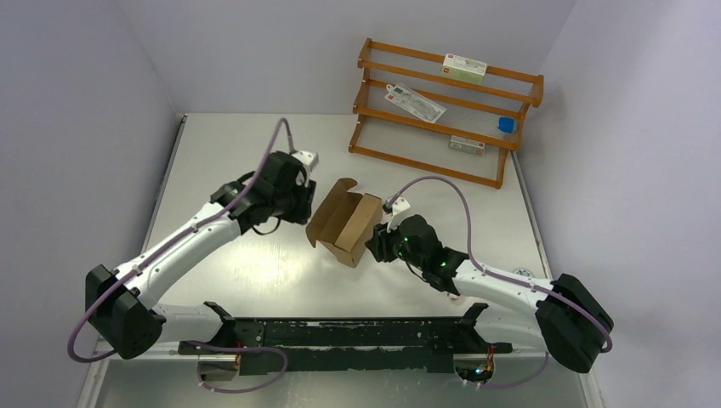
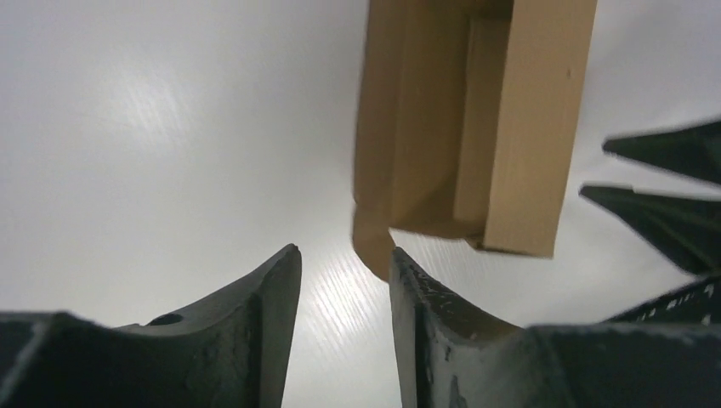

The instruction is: Fold the paper box

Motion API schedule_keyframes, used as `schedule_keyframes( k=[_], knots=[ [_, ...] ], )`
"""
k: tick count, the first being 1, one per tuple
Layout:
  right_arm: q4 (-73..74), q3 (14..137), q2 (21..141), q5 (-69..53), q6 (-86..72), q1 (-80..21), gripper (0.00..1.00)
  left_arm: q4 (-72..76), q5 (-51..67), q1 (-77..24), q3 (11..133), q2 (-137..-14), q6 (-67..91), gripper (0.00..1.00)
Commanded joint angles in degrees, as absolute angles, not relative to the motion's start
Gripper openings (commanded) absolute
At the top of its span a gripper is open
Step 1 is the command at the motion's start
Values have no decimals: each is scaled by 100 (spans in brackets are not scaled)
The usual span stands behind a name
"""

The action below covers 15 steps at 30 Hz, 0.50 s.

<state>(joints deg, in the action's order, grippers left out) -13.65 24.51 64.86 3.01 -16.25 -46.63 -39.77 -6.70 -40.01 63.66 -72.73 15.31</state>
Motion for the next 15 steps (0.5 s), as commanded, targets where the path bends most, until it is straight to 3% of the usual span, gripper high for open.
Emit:
schedule_keyframes(
  k=[1,5,10,15],
  knots=[
    [-1359,2315,6227,560,-1495,-4693,43,-4003,-697,-3330,6905,-7206,1487,49],
    [-1218,2306,6186,841,-1487,-4681,44,-3765,-392,-2613,6942,-7858,1592,50],
    [-1235,2473,6599,917,-1526,-4659,43,-3761,-55,-2253,6972,-9174,1867,41],
    [-1055,2862,6790,789,-1427,-4649,44,-3042,97,-2229,6388,-9181,2273,42]
  ],
)
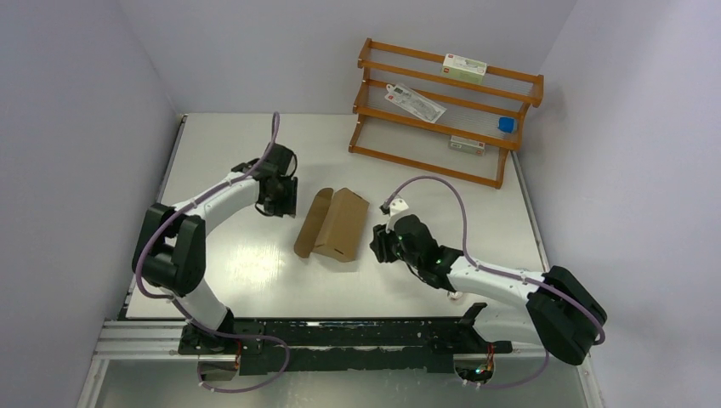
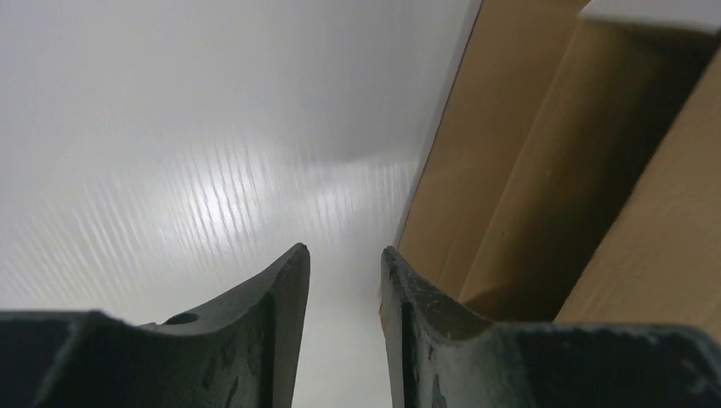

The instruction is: Fold the paper box

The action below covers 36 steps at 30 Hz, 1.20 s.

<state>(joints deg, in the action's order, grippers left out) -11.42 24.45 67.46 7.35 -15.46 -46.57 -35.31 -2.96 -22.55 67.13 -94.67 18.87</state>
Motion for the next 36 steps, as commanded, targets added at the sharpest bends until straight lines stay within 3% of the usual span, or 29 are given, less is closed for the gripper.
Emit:
schedule_keyframes(
  k=[1,7,17,27,36],
  knots=[
    [-990,2976,6788,779,-1410,-4654,44,-2922,132,-2213,6268,-9089,2340,43],
    [-929,3804,7085,215,-1369,-4682,45,-2198,216,-2014,5580,-8694,2753,44],
    [-719,5095,8936,-97,-1267,-4887,46,-1423,684,-1851,4952,-8935,3028,44],
    [-28,5767,10168,194,-1060,-5102,46,-916,1004,-1743,4627,-9095,3154,45],
    [448,5695,10257,537,-669,-5126,46,-740,1290,-1727,4425,-9137,3188,45]
  ],
)
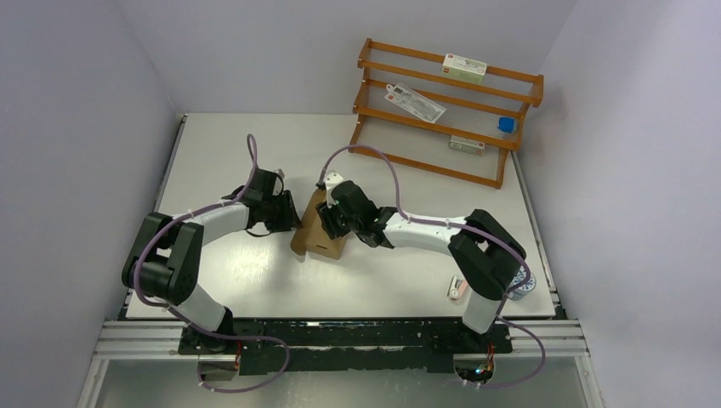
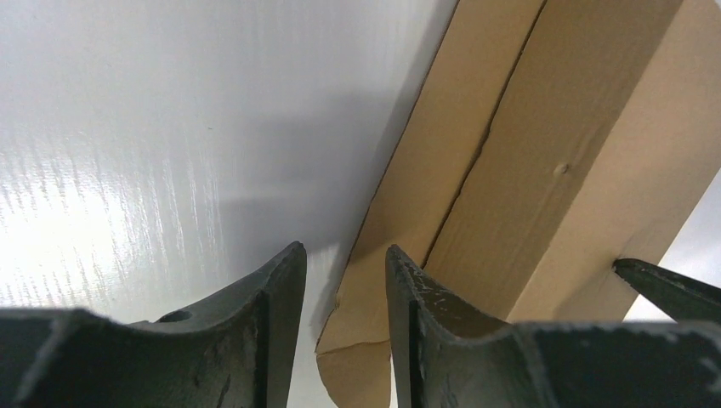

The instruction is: Fold the paper box

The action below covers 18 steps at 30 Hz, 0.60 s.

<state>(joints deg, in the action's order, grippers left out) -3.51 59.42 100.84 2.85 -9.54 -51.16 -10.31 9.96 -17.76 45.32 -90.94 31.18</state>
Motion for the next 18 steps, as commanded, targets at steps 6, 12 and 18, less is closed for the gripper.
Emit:
schedule_keyframes(
  k=[6,12,18],
  knots=[
    [393,5331,10074,534,-467,-5115,46,-470,1782,-1699,4421,-9389,3258,45],
    [222,5200,10046,382,-478,-5115,46,-200,2393,-1696,4455,-9632,3315,45],
    [74,5148,10025,277,-522,-5115,45,-49,2717,-1696,4414,-9673,3324,30]
  ],
)
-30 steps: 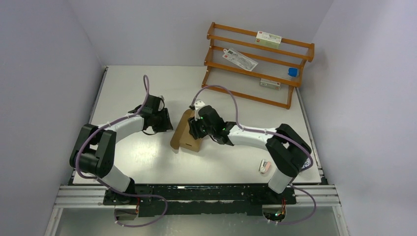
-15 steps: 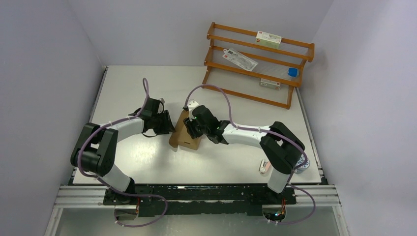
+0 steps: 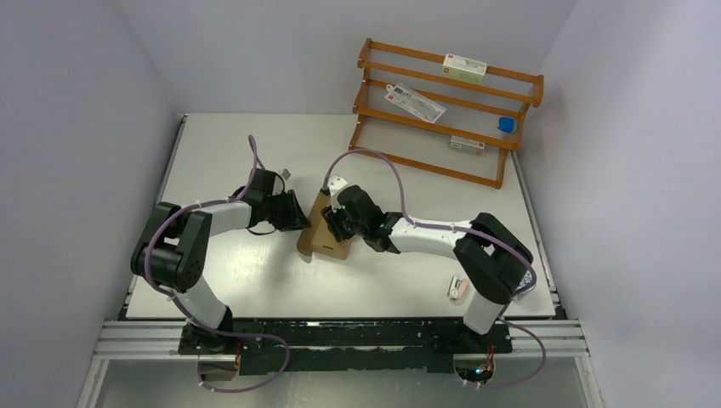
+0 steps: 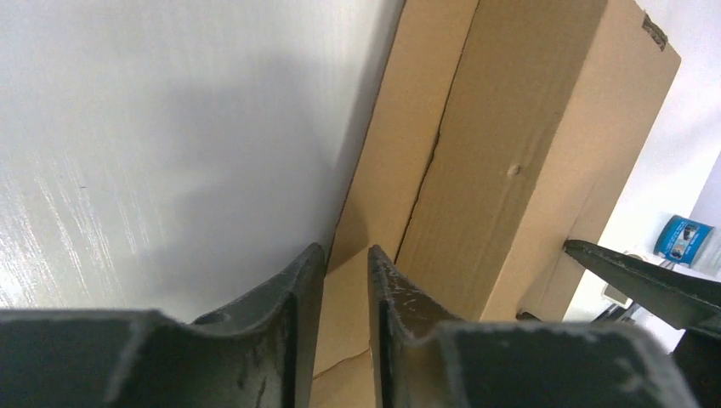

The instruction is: Fold the paper box

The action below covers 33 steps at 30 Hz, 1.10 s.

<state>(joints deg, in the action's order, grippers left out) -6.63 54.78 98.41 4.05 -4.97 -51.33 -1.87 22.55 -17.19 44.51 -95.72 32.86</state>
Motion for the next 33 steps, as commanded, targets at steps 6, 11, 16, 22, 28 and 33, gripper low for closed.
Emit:
schedule_keyframes(
  k=[6,11,16,22,28,33],
  knots=[
    [-395,4901,9801,163,-749,-5119,45,-233,2658,-1705,4467,-9282,3262,12],
    [-756,4650,9653,86,-984,-5133,45,-399,2737,-1743,4510,-8945,3224,5],
    [-1334,4258,9338,31,-1300,-5128,44,-847,2553,-1865,4706,-8530,3065,5],
    [-1941,3903,9174,51,-1557,-5148,44,-1298,2297,-2054,4944,-8248,2846,5],
    [-2066,3766,9294,124,-1561,-5148,44,-1719,1756,-2081,5168,-8082,2668,5],
    [-2563,3463,9290,129,-1742,-5164,44,-2032,1418,-2547,5419,-7931,2555,5]
  ],
)
